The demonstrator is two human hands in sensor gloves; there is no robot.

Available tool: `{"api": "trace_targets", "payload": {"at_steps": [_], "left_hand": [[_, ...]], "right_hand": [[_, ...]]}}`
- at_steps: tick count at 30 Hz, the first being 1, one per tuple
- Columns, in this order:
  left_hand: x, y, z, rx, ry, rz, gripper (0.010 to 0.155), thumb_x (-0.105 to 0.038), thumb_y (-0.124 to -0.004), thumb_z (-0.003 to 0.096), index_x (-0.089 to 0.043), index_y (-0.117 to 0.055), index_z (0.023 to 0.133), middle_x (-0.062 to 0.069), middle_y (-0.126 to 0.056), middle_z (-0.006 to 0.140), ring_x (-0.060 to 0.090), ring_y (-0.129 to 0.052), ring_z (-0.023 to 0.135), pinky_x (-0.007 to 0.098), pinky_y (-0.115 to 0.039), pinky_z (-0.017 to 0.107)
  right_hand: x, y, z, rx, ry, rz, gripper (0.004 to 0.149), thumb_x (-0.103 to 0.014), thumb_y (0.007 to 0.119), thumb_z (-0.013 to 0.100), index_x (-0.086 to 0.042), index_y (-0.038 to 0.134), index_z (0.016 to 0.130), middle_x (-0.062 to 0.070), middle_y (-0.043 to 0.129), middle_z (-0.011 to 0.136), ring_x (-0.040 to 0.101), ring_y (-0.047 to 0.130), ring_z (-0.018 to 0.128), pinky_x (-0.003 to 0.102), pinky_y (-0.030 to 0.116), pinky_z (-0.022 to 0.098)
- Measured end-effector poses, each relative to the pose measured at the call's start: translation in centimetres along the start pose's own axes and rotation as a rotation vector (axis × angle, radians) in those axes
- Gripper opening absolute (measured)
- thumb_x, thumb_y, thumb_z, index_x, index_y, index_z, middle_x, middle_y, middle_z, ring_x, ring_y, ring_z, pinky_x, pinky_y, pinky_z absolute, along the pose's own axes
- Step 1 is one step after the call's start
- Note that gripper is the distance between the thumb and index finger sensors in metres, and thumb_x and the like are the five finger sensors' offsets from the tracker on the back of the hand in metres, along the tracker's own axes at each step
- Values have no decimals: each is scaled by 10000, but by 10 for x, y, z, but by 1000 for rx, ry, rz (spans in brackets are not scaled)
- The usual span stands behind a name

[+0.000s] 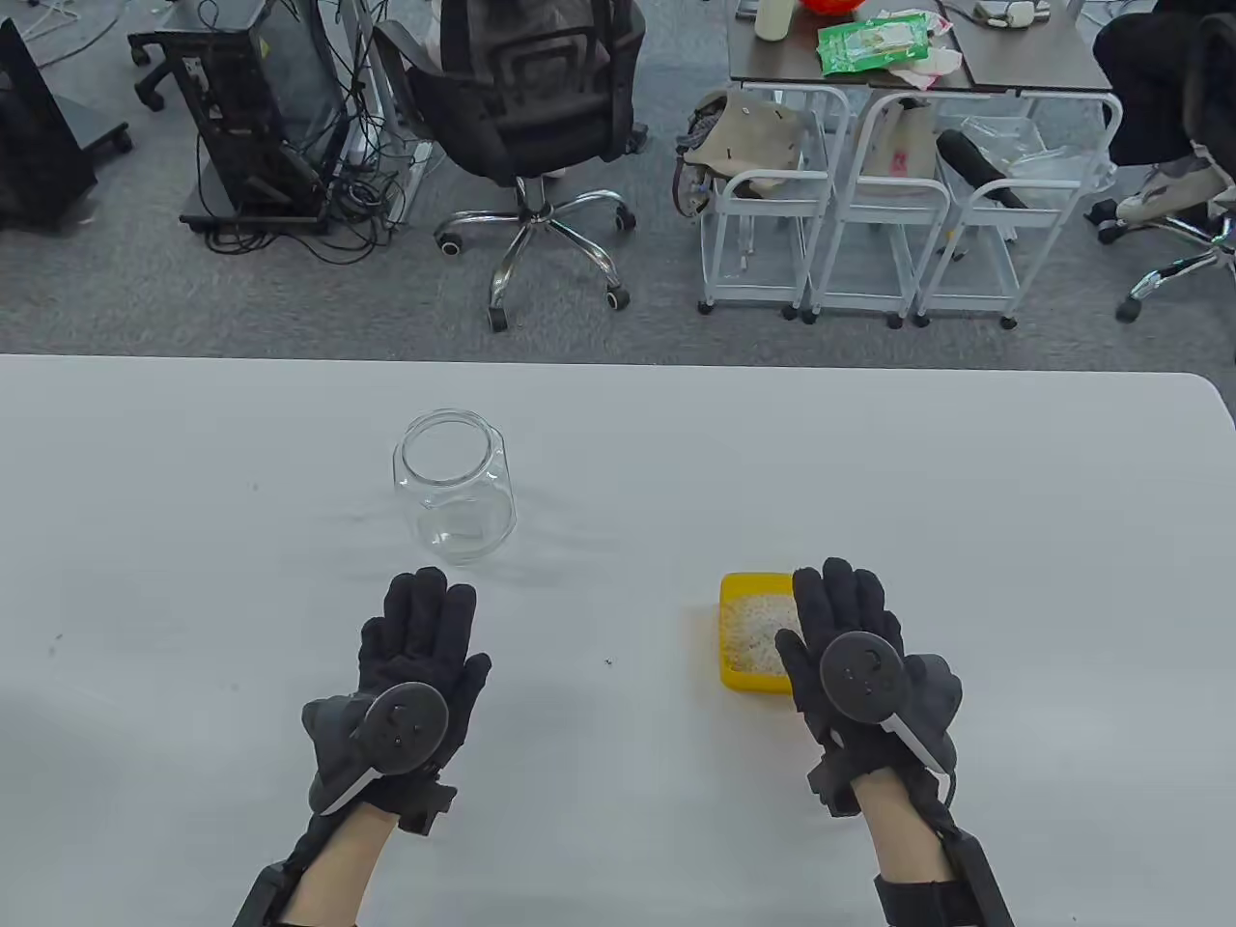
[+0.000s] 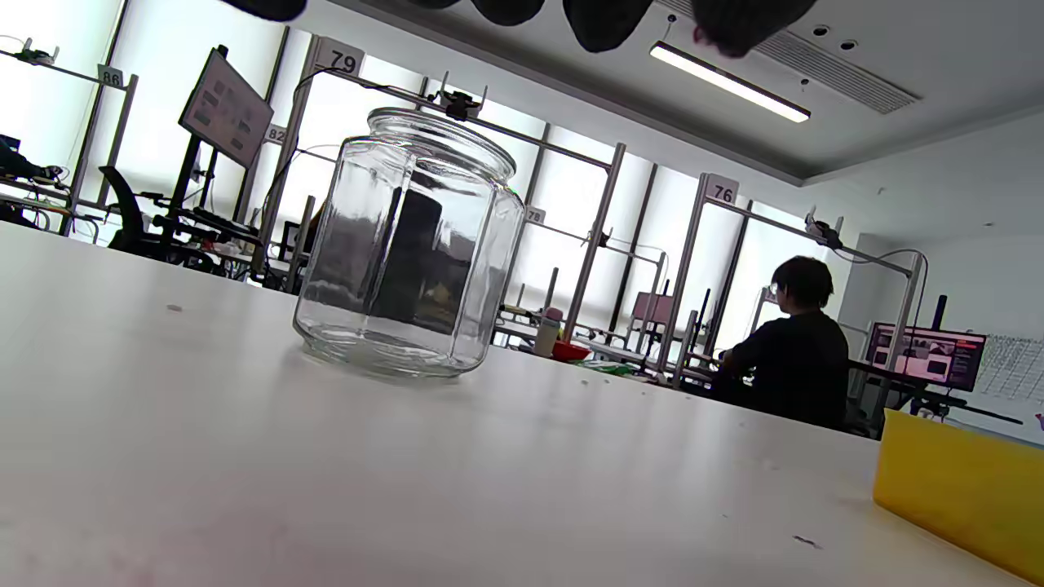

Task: Pour rice from plastic food container into glass jar

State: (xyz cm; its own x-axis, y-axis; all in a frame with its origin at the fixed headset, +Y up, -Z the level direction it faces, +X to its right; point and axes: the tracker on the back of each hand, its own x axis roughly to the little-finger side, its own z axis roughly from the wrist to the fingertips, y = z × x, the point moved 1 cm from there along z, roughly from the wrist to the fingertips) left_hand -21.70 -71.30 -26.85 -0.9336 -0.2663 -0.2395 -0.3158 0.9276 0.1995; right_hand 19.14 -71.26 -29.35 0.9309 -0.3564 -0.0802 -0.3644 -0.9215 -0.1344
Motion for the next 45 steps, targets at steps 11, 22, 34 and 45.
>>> {"api": "trace_targets", "payload": {"at_steps": [11, 22, 34, 45], "left_hand": [[2, 0, 2, 10, 15, -3, 665, -514, -523, 554, -275, -395, 1162, 105, -286, 1264, 385, -313, 1160, 662, -449, 765], [4, 1, 2, 8, 22, -13, 671, -520, -532, 553, -268, -405, 1161, 116, -302, 1263, 397, -329, 1156, 660, -465, 760], [14, 1, 3, 19, 69, -22, 671, -520, -541, 552, -265, -415, 1159, 123, -329, 1261, 406, -356, 1152, 655, -493, 754], [22, -2, 4, 38, 102, -20, 667, -520, -544, 550, -269, -423, 1157, 126, -345, 1260, 411, -375, 1150, 653, -506, 751]], "right_hand": [[8, -5, 1, 15, 27, 34, 666, -426, 671, 585, -166, 457, 1159, 199, 371, 1196, 511, 319, 1094, 652, 446, 704], [33, -4, 9, 17, 137, 60, 707, -410, 720, 576, -93, 455, 1150, 268, 379, 1171, 576, 425, 1046, 659, 487, 680], [68, 4, 23, -19, 310, 82, 743, -398, 759, 568, -36, 451, 1139, 327, 430, 1132, 601, 551, 969, 630, 575, 633], [67, 14, 28, -74, 347, 123, 641, -366, 753, 572, -8, 616, 1086, 353, 630, 1049, 584, 765, 819, 589, 687, 533]]}}
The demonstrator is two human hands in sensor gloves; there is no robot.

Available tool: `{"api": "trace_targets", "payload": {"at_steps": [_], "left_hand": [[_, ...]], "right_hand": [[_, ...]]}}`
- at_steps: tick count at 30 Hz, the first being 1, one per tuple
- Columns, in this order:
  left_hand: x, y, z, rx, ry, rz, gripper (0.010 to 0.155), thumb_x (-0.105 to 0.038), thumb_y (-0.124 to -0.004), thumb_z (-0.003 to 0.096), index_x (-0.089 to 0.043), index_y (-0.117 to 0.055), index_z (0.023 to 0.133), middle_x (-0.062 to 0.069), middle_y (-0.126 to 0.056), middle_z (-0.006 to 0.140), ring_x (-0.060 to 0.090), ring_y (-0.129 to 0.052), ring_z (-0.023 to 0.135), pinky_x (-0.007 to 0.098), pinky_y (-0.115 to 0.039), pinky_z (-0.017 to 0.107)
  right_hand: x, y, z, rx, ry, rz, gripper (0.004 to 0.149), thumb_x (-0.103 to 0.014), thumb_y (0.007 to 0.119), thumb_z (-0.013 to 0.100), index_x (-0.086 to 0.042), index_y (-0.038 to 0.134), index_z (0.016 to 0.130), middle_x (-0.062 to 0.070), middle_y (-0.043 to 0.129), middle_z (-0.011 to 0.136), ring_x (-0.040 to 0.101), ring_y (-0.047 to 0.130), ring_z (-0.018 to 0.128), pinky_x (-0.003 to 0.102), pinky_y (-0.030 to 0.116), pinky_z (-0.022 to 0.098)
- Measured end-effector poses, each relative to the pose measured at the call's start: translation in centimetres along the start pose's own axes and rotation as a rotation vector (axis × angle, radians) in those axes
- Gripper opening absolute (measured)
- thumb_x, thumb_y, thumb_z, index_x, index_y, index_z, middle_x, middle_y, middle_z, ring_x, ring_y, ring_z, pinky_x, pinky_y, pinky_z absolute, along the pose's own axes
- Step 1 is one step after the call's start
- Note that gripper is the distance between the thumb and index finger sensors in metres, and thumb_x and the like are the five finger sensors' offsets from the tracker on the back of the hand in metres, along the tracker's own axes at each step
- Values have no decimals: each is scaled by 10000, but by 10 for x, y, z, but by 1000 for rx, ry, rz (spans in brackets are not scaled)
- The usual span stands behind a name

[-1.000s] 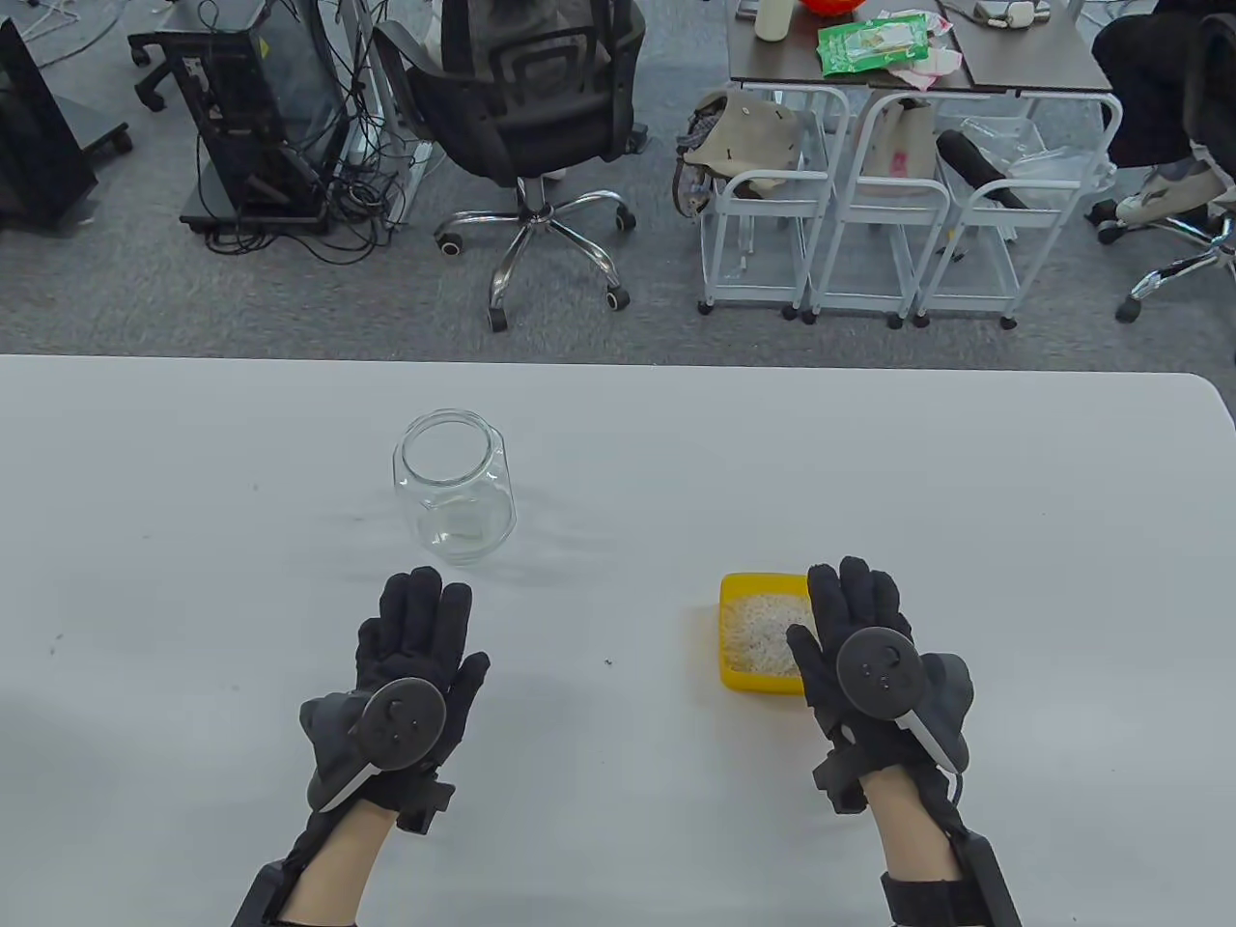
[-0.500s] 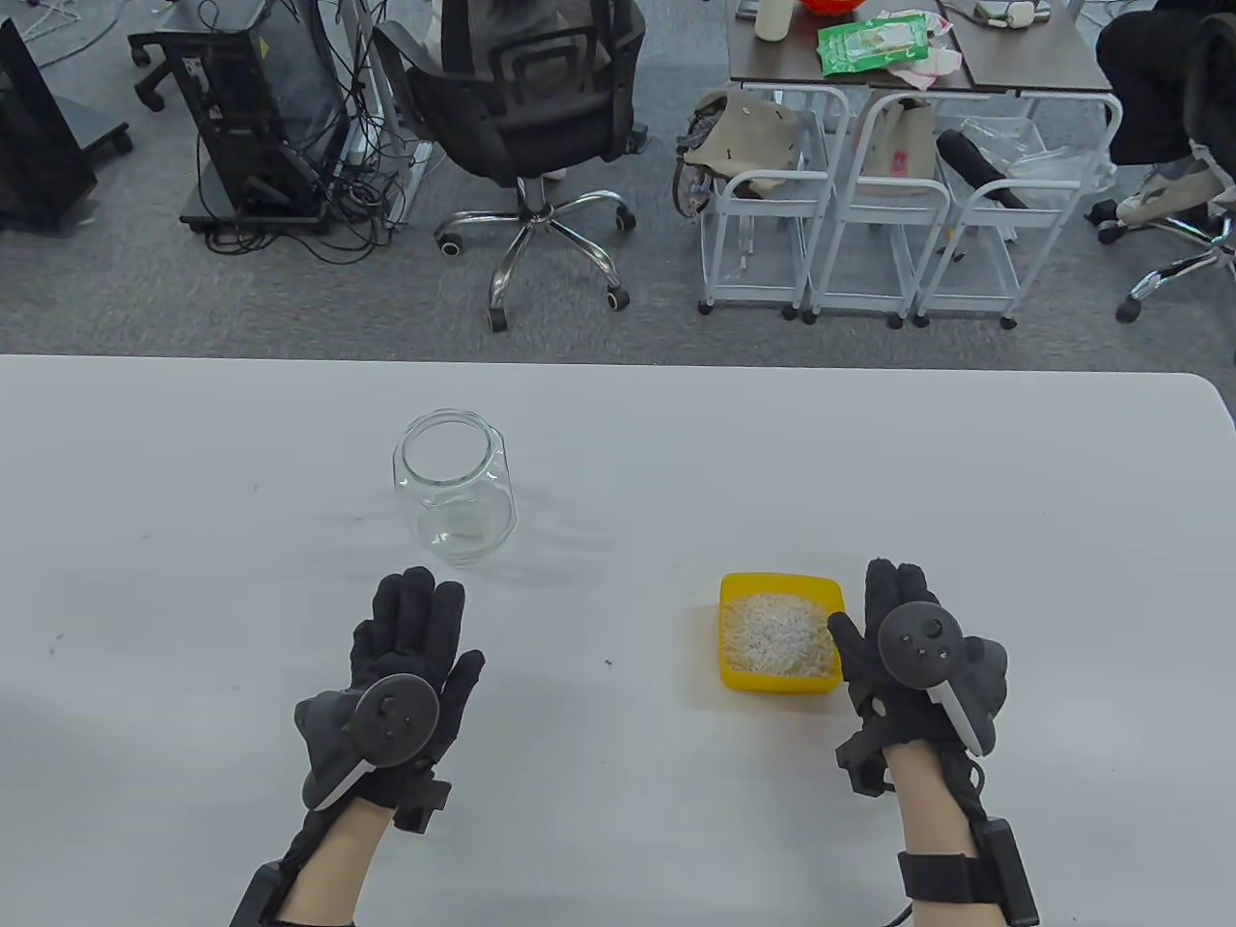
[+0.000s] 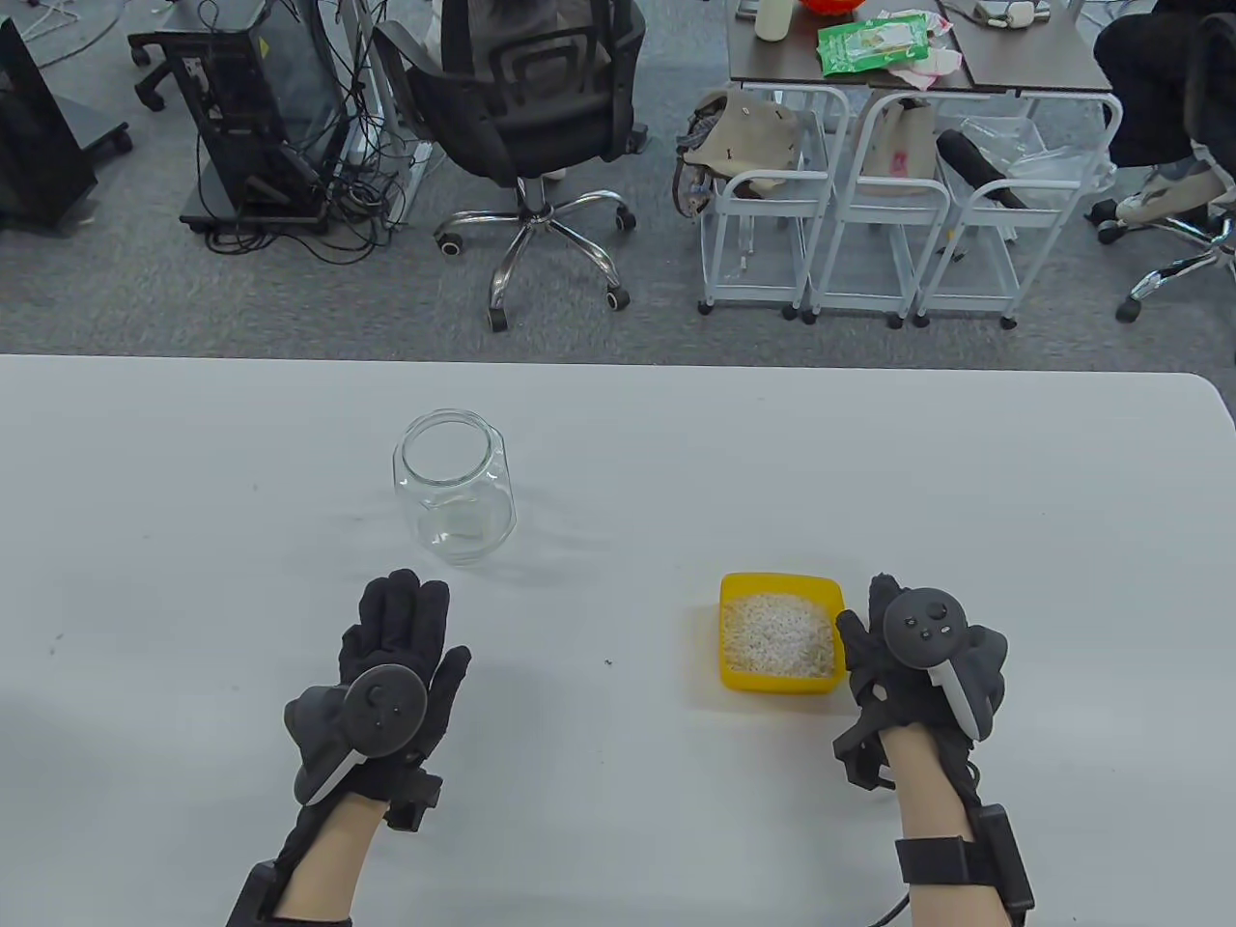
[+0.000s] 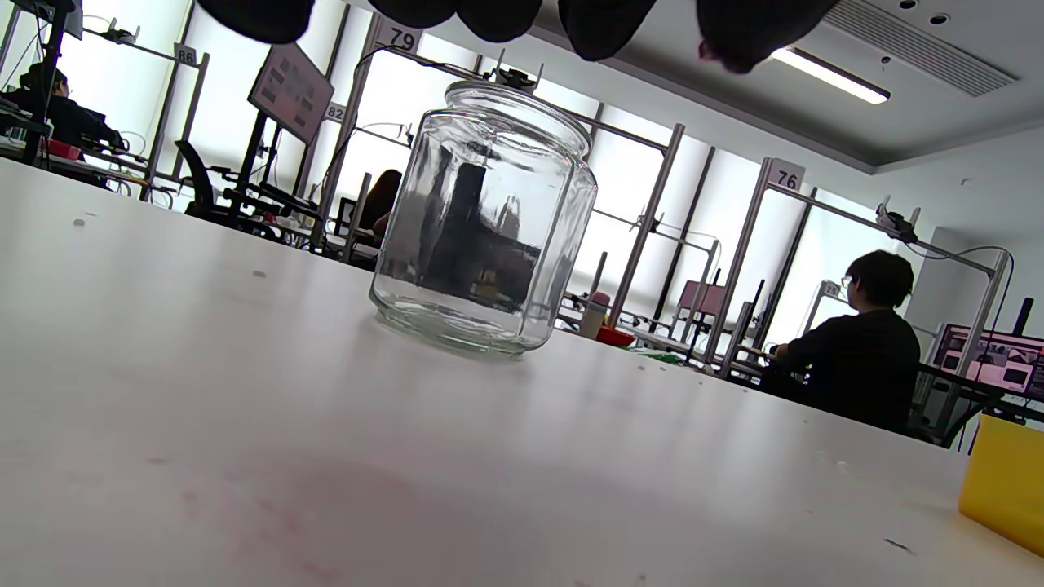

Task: Pour rice from plastic food container into glass jar

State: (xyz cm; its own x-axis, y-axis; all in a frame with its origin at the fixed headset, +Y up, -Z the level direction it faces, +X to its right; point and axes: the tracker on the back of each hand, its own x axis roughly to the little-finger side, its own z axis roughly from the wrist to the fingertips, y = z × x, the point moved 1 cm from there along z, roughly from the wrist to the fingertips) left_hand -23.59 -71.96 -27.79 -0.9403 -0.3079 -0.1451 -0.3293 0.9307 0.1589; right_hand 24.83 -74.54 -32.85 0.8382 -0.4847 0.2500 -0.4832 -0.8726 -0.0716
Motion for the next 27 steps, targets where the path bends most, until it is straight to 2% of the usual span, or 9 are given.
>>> {"api": "trace_targets", "payload": {"at_steps": [7, 14, 20, 27], "left_hand": [[1, -1, 0, -9, 6, -2, 668, -519, -545, 550, -269, -423, 1157, 127, -354, 1259, 414, -388, 1148, 652, -515, 749], [6, 1, -1, -15, 23, -16, 665, -517, -546, 550, -271, -425, 1156, 128, -358, 1259, 416, -394, 1147, 649, -521, 748], [4, 2, -1, -18, 8, -19, 665, -515, -547, 551, -272, -423, 1158, 128, -359, 1259, 420, -399, 1145, 648, -522, 748], [7, 6, -1, -28, 14, -44, 654, -497, -546, 554, -277, -422, 1158, 130, -358, 1259, 424, -403, 1144, 648, -523, 748]], "right_hand": [[-8, 15, 3, -29, 8, -46, 564, -331, 785, 558, 14, 732, 1001, 344, 796, 922, 514, 909, 647, 535, 757, 433], [-12, 21, 4, 1, 32, -52, 481, -281, 780, 553, 48, 713, 896, 337, 840, 827, 429, 972, 503, 473, 804, 336], [-12, 22, 3, -18, 61, 0, 460, -258, 767, 553, 64, 661, 863, 376, 795, 852, 432, 984, 501, 469, 824, 331], [-22, 19, -3, -17, 44, 66, 436, -255, 680, 576, 69, 569, 845, 456, 684, 893, 580, 953, 592, 522, 856, 378]]}}
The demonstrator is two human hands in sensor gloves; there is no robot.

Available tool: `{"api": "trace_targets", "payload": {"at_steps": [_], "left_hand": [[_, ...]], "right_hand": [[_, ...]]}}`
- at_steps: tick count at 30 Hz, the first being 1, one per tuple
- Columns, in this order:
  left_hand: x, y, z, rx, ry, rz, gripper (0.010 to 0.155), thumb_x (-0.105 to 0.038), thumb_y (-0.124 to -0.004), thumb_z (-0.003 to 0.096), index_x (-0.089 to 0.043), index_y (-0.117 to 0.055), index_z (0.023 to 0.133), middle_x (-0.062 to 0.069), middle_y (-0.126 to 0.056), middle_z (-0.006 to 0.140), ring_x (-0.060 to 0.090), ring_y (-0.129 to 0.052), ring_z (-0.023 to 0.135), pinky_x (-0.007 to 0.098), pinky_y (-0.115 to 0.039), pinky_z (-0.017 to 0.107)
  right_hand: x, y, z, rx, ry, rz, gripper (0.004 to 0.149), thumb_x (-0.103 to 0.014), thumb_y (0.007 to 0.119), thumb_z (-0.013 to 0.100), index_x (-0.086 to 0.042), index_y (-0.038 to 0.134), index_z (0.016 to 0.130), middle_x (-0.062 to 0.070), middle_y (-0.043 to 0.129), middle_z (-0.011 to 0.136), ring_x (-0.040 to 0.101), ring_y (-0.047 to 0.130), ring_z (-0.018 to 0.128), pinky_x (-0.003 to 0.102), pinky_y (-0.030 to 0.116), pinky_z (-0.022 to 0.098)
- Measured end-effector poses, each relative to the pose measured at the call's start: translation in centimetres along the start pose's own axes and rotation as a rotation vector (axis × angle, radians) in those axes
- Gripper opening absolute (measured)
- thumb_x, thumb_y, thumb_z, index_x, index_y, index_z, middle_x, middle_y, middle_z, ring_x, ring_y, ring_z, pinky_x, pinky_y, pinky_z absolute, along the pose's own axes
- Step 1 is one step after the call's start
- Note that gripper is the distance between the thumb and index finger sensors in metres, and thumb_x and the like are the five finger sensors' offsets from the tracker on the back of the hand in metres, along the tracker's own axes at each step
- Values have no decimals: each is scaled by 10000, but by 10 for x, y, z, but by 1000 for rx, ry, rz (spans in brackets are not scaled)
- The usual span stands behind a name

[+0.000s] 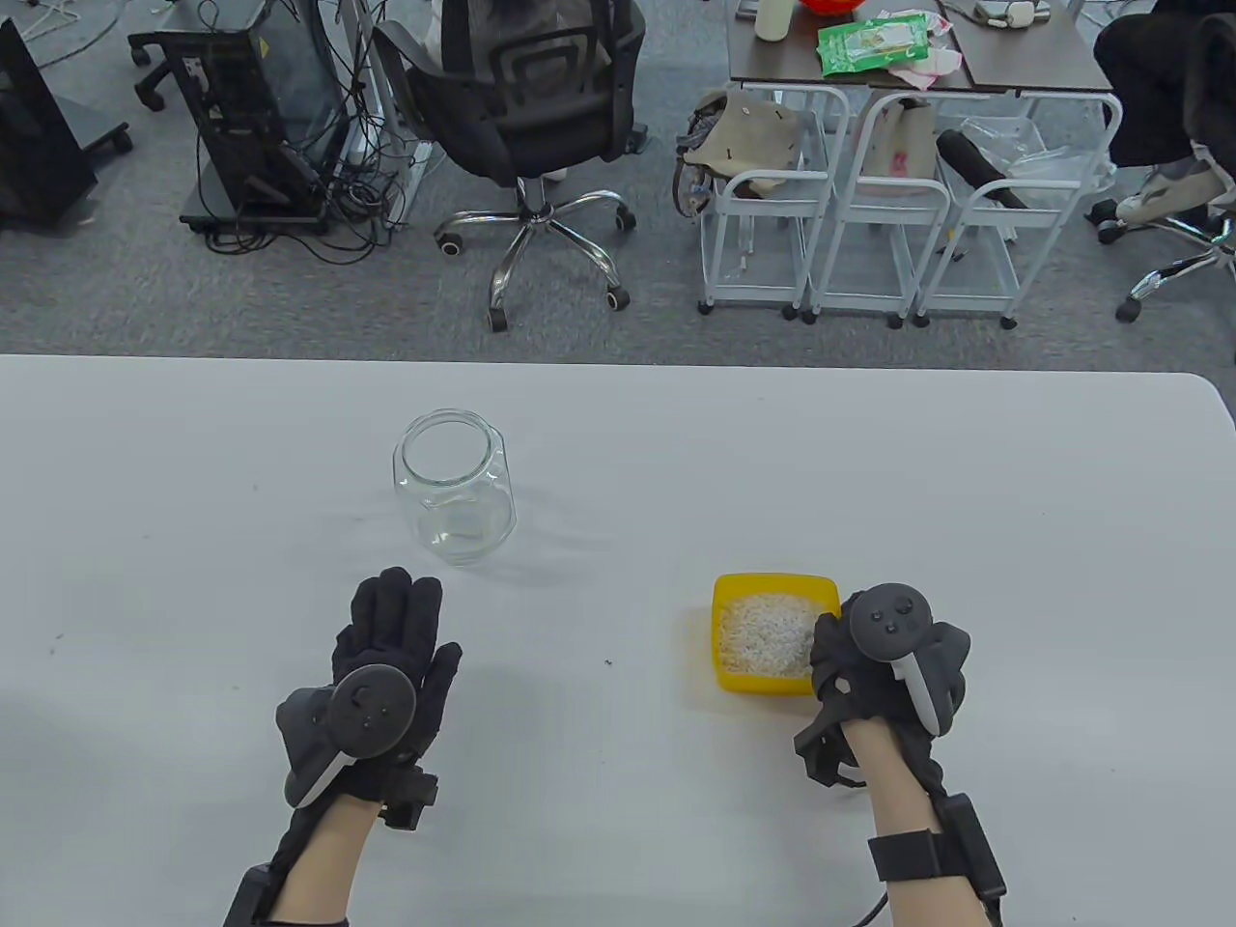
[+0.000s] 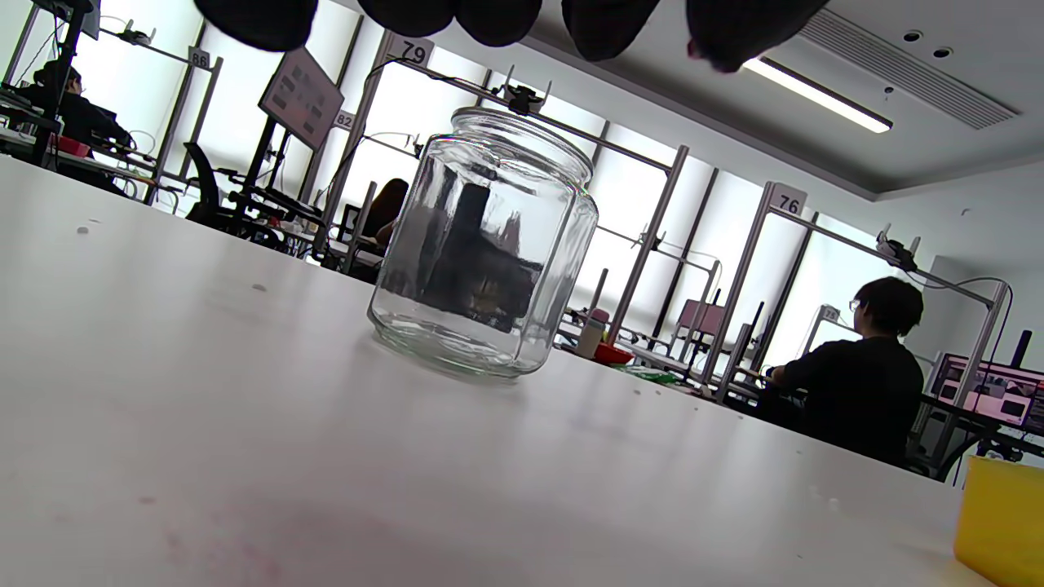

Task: Pour rice from plastic food container into glass jar

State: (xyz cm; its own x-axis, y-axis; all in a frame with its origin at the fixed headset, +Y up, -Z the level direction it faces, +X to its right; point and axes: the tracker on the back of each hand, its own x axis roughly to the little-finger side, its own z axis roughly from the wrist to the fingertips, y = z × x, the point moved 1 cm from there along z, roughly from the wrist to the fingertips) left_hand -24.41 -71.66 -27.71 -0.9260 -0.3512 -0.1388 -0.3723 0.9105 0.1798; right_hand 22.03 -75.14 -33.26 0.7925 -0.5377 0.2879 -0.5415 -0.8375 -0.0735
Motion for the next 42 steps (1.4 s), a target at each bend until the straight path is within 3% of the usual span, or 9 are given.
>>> {"api": "trace_targets", "payload": {"at_steps": [4, 11, 15, 22, 31, 42], "left_hand": [[4, 2, 1, -2, 10, -14, 648, -488, -544, 556, -279, -424, 1157, 132, -355, 1259, 427, -402, 1143, 648, -522, 748], [5, 6, 0, -20, 11, -30, 647, -487, -543, 556, -280, -423, 1157, 134, -356, 1259, 427, -407, 1142, 647, -523, 748], [5, 5, 0, -11, 11, -47, 649, -490, -543, 556, -279, -421, 1158, 134, -356, 1259, 430, -406, 1142, 648, -523, 747], [0, 5, -1, -11, -12, -69, 655, -500, -544, 555, -276, -422, 1158, 137, -357, 1258, 430, -408, 1140, 644, -525, 748], [-10, -7, -1, 74, -39, -227, 667, -515, -539, 555, -266, -414, 1161, 146, -356, 1256, 437, -411, 1136, 641, -530, 745], [-22, -31, -3, 261, -27, -579, 727, -575, -547, 548, -237, -377, 1170, 167, -334, 1256, 454, -404, 1131, 641, -528, 743]], "right_hand": [[-3, -1, -4, -41, 19, 88, 434, -250, 634, 590, 74, 506, 849, 478, 670, 868, 582, 991, 535, 476, 919, 292], [4, -2, -5, -49, 46, 206, 458, -239, 649, 589, 67, 465, 877, 437, 731, 834, 573, 1002, 515, 501, 907, 283], [3, -4, -8, -46, 36, 304, 635, -210, 625, 587, 94, 320, 1054, 441, 727, 846, 579, 1002, 510, 500, 907, 284], [-9, -14, -19, -43, -20, 376, 598, -213, 628, 587, 1, 426, 1107, 436, 741, 859, 580, 1006, 504, 502, 907, 280], [-28, -5, -36, -126, -81, 455, 595, -217, 629, 587, -1, 435, 1107, 434, 736, 866, 580, 1002, 509, 501, 907, 282], [-53, 21, -58, -236, -155, 501, 598, -224, 623, 591, 5, 422, 1105, 429, 716, 885, 577, 992, 535, 496, 903, 301]]}}
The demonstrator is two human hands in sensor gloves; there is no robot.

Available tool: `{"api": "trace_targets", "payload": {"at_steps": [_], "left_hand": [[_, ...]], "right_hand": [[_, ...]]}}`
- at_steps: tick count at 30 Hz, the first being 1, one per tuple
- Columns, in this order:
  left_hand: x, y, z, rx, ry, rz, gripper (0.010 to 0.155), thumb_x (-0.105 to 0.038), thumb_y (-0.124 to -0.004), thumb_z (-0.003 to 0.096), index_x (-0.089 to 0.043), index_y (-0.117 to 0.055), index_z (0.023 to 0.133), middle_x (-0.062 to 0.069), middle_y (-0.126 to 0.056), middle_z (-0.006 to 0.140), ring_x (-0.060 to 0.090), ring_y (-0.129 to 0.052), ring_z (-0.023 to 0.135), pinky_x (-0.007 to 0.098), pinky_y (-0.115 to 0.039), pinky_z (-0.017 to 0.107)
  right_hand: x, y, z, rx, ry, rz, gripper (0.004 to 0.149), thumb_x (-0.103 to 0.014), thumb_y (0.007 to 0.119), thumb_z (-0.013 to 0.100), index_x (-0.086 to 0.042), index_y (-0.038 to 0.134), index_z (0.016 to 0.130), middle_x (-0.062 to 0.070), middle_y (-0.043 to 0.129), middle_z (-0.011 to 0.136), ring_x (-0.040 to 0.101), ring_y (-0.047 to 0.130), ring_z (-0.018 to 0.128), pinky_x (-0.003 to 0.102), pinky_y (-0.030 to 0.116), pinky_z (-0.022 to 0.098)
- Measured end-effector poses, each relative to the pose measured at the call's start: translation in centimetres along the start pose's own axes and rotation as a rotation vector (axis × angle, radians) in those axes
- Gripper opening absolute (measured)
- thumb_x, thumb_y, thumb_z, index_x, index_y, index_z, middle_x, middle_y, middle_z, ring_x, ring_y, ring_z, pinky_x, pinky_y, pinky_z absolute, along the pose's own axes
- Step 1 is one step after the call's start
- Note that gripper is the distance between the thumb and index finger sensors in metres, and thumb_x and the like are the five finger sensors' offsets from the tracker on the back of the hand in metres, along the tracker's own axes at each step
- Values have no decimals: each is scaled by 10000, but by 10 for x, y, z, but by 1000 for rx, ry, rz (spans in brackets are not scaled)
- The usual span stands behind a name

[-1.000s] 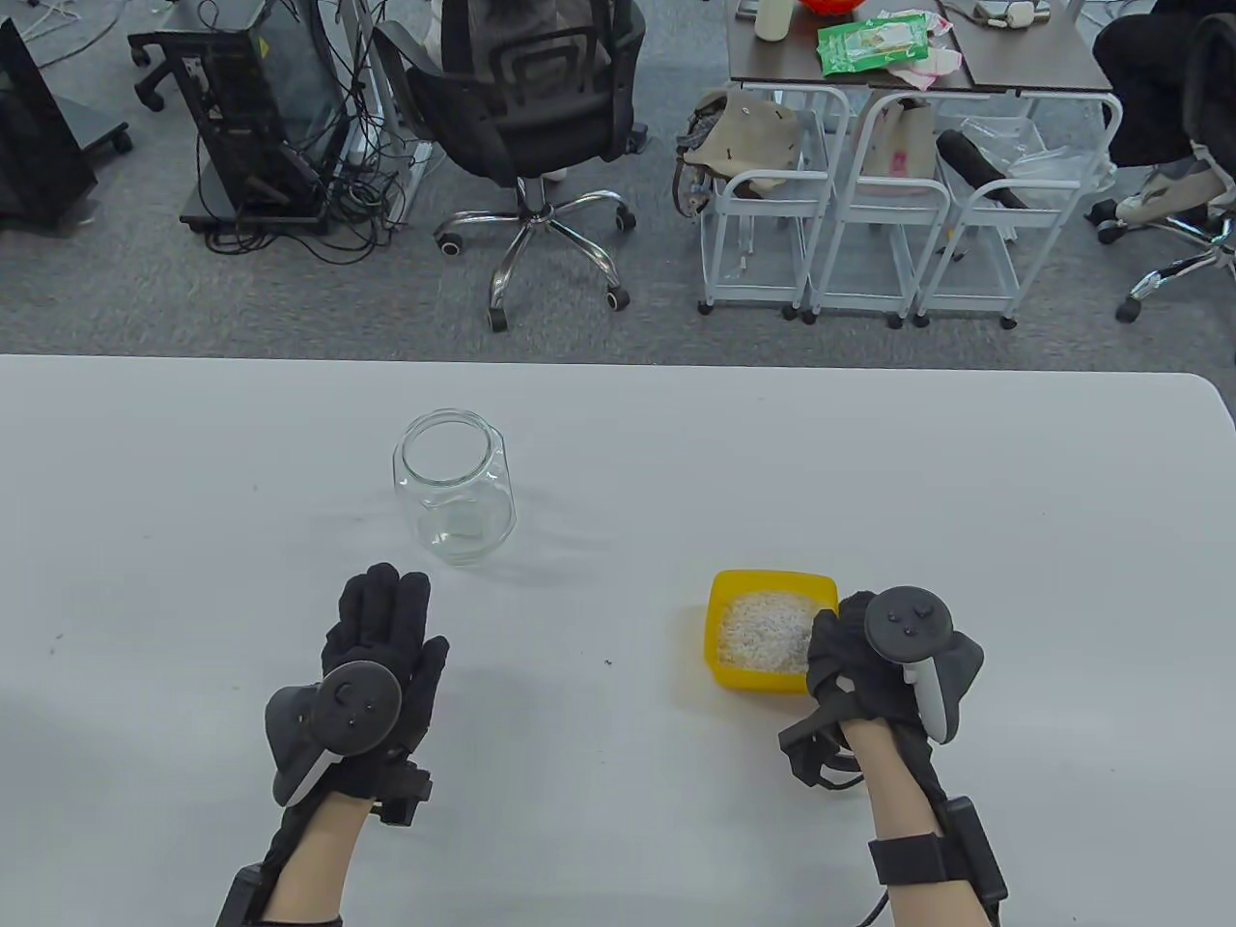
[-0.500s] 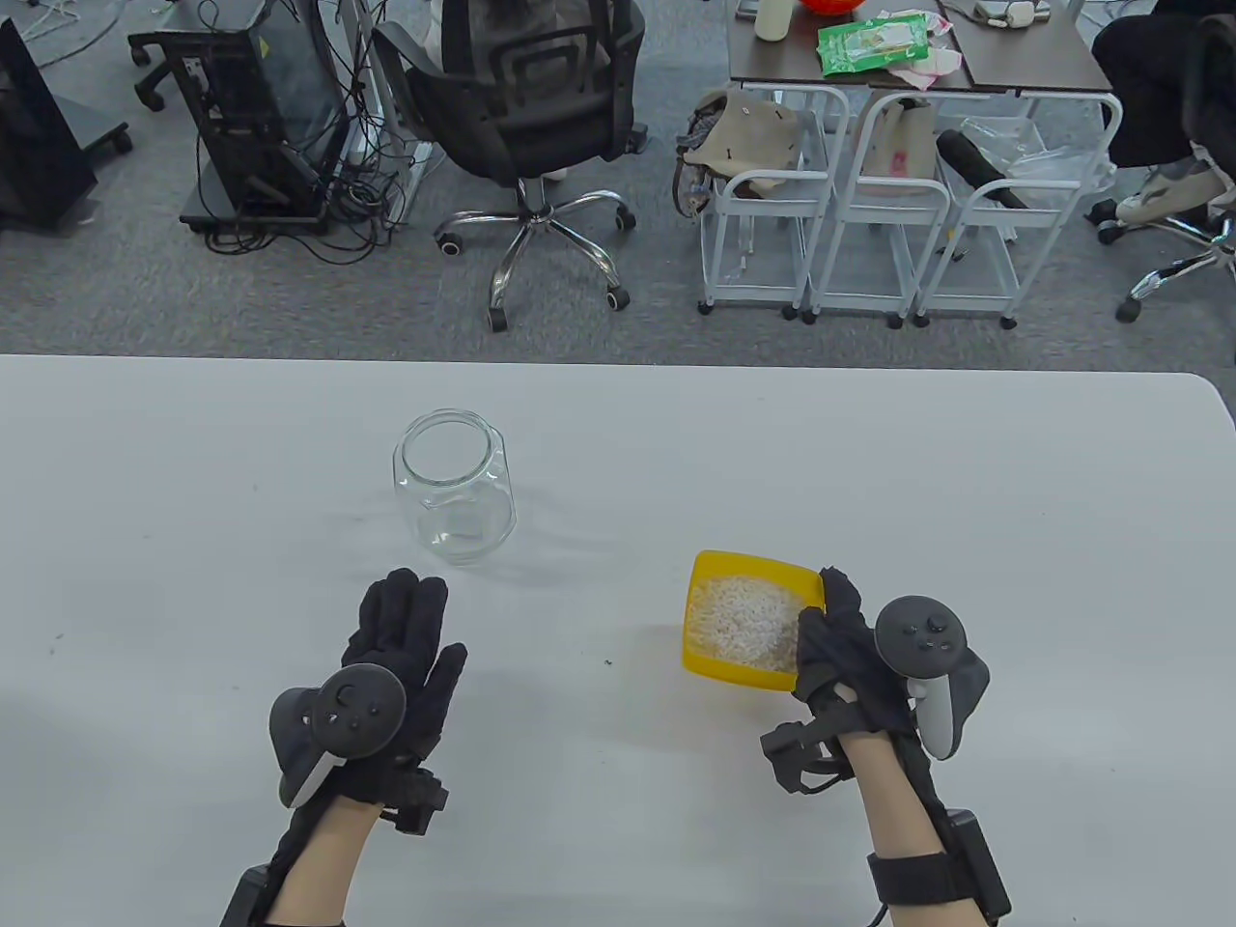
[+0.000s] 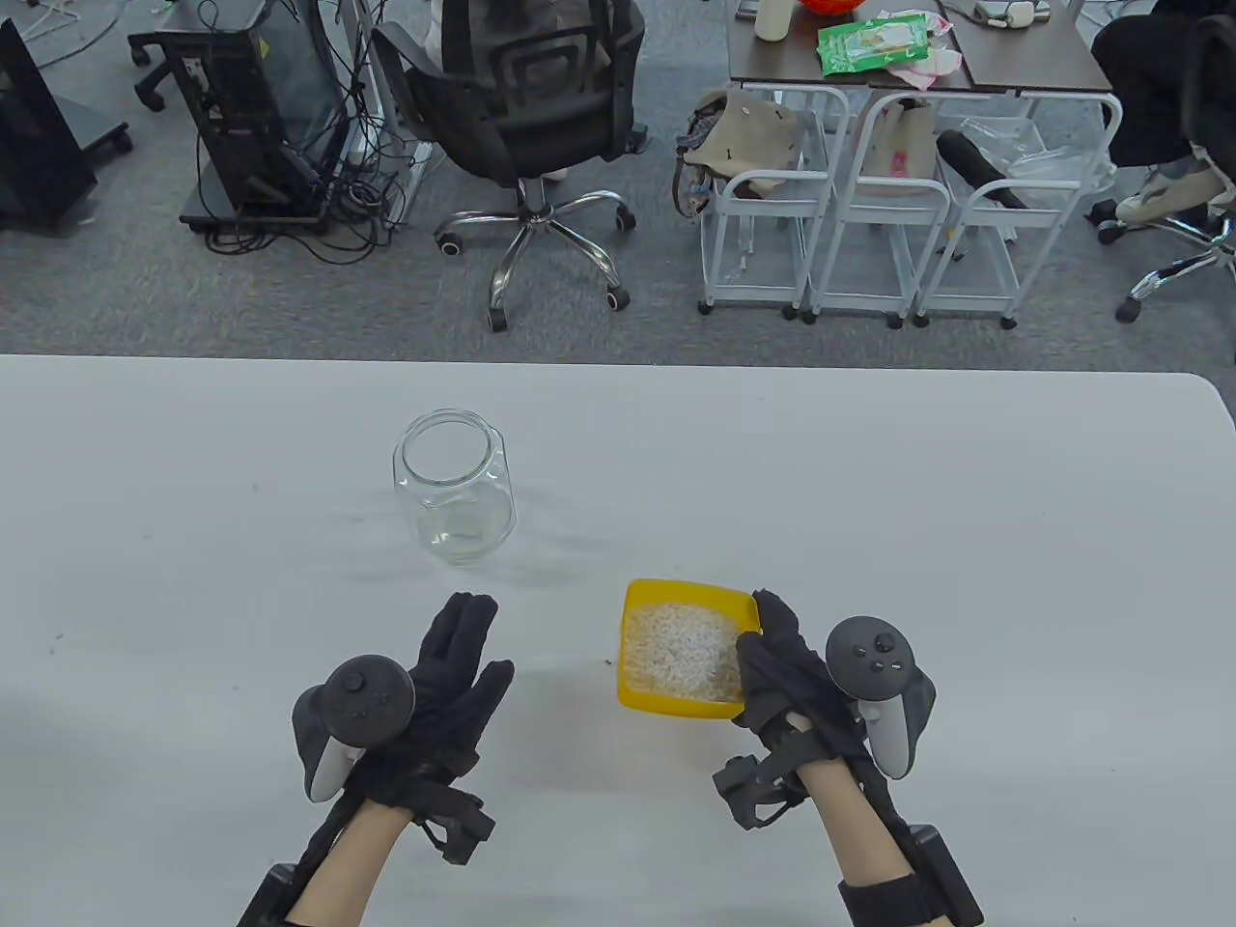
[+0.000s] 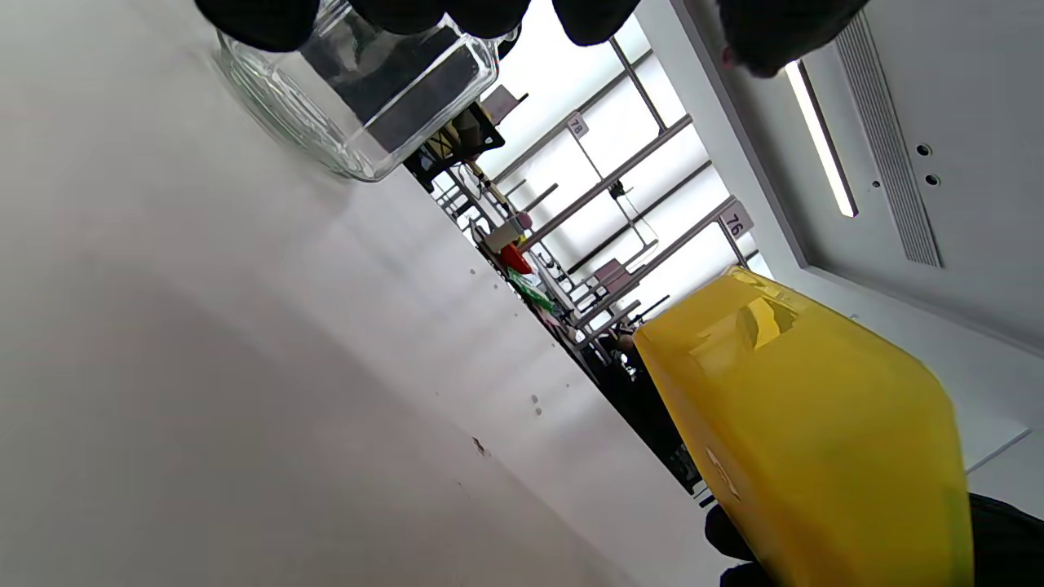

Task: Pour rice from plastic food container into glass jar

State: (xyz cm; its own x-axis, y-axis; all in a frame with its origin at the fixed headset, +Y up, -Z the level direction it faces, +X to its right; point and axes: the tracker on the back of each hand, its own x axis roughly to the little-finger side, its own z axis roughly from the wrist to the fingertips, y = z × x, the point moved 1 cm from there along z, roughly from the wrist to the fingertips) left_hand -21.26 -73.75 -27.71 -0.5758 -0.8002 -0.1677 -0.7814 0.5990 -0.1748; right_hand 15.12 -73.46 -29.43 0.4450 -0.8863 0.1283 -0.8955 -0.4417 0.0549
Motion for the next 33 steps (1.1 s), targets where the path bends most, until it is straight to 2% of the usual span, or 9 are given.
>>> {"api": "trace_targets", "payload": {"at_steps": [12, 15, 18, 20, 22, 25, 28, 30, 33], "left_hand": [[9, -33, 9, 191, 84, -376, 799, -629, -517, 547, -159, -349, 1170, 222, -417, 1233, 498, -545, 1072, 594, -634, 703], [11, -40, 9, 233, 114, -491, 855, -650, -500, 552, -135, -193, 1162, 246, -417, 1222, 497, -599, 1041, 568, -676, 676], [12, -48, 8, 266, 152, -565, 864, -648, -506, 556, -143, -142, 1155, 279, -370, 1211, 496, -648, 1006, 550, -702, 658], [14, -51, 9, 281, 168, -579, 856, -640, -512, 561, -157, -125, 1152, 285, -375, 1203, 479, -715, 954, 527, -729, 640], [16, -54, 10, 297, 179, -598, 847, -626, -517, 568, -161, -113, 1149, 307, -418, 1171, 419, -831, 827, 486, -775, 593], [19, -56, 11, 324, 194, -676, 799, -560, -543, 583, -211, -100, 1150, 320, -467, 1112, 393, -859, 754, 465, -797, 538], [18, -50, 12, 305, 187, -707, 769, -521, -559, 583, -260, -118, 1157, 331, -514, 1056, 416, -850, 746, 483, -792, 532], [18, -42, 12, 269, 174, -701, 758, -523, -567, 580, -270, -156, 1165, 332, -542, 1031, 407, -859, 725, 484, -797, 518], [21, -32, 11, 222, 174, -717, 747, -527, -560, 578, -265, -186, 1169, 334, -570, 1014, 397, -876, 694, 470, -811, 492]], "right_hand": [[-12, 40, -9, -86, -50, -37, 607, -232, 626, 594, -15, 406, 1116, 426, 696, 907, 582, 978, 568, 498, 900, 327], [-13, 49, -10, -110, -55, -34, 614, -237, 633, 594, -26, 400, 1122, 427, 682, 919, 586, 972, 580, 498, 899, 337], [-15, 55, -12, -130, -58, -19, 620, -240, 630, 596, -25, 381, 1122, 428, 671, 925, 584, 969, 588, 494, 900, 344], [-16, 59, -13, -140, -67, -9, 625, -241, 629, 597, -22, 371, 1122, 430, 663, 928, 582, 967, 594, 494, 900, 348], [-18, 62, -14, -163, -89, -9, 629, -246, 632, 598, -20, 366, 1121, 428, 657, 932, 584, 963, 600, 493, 897, 353], [-18, 63, -14, -168, -92, -18, 630, -252, 630, 599, -14, 365, 1118, 421, 654, 939, 581, 961, 608, 492, 896, 362], [-20, 63, -13, -192, -113, 6, 638, -300, 623, 607, -29, 365, 1125, 388, 619, 985, 566, 921, 674, 502, 852, 431], [-22, 61, -12, -206, -133, 36, 655, -354, 625, 615, -54, 361, 1134, 356, 539, 1048, 566, 820, 793, 539, 764, 523], [-22, 51, -10, -178, -165, 20, 671, -417, 619, 617, -67, 375, 1135, 335, 497, 1082, 591, 750, 851, 576, 711, 563]]}}
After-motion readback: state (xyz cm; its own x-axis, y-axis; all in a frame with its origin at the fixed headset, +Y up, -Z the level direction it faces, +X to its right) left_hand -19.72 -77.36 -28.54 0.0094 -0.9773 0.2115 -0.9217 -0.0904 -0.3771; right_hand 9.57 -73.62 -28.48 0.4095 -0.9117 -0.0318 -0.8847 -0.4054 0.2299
